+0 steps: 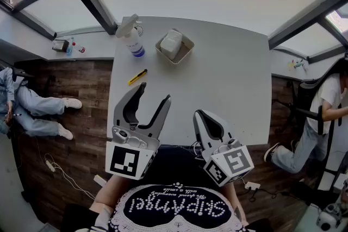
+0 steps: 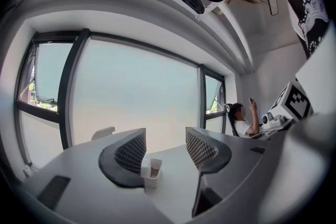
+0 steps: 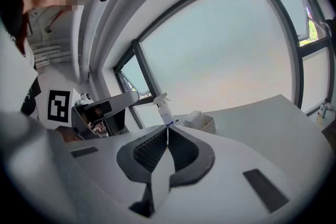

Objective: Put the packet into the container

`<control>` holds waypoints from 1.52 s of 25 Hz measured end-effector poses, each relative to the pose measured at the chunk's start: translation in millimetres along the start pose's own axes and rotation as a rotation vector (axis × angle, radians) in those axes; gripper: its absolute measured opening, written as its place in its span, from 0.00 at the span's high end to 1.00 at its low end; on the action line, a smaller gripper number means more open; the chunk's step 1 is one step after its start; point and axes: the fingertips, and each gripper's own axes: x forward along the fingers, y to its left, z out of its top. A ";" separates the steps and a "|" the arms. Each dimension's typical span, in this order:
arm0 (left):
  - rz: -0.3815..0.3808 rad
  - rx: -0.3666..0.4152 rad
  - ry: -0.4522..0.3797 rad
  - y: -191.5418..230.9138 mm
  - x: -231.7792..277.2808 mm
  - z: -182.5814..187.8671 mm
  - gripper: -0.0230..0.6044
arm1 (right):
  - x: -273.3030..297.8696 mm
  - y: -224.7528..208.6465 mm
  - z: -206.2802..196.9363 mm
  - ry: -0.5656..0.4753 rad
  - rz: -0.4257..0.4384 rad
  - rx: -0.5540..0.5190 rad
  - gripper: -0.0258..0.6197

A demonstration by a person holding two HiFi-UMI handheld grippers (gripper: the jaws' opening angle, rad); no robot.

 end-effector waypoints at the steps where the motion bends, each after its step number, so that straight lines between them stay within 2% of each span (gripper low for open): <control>1: -0.003 0.000 0.015 -1.5 -2.0 -5.5 0.57 | 0.1 0.1 -0.3 0.000 0.000 0.000 0.94; 12: -0.027 -0.050 0.082 -14.9 -17.8 -31.5 0.57 | -1.6 1.4 -0.3 -0.001 0.002 -0.011 0.94; 17: -0.008 -0.038 0.113 -11.2 -18.5 -35.1 0.58 | -1.9 3.6 -0.3 0.001 0.004 -0.018 0.94; 24: -0.006 -0.051 0.114 -11.1 -19.0 -34.9 0.61 | -4.0 2.1 0.6 -0.003 -0.004 -0.019 0.94; 38: -0.052 -0.057 0.106 -18.9 -19.1 -36.3 0.70 | -6.8 2.1 -0.7 -0.009 -0.020 -0.003 0.94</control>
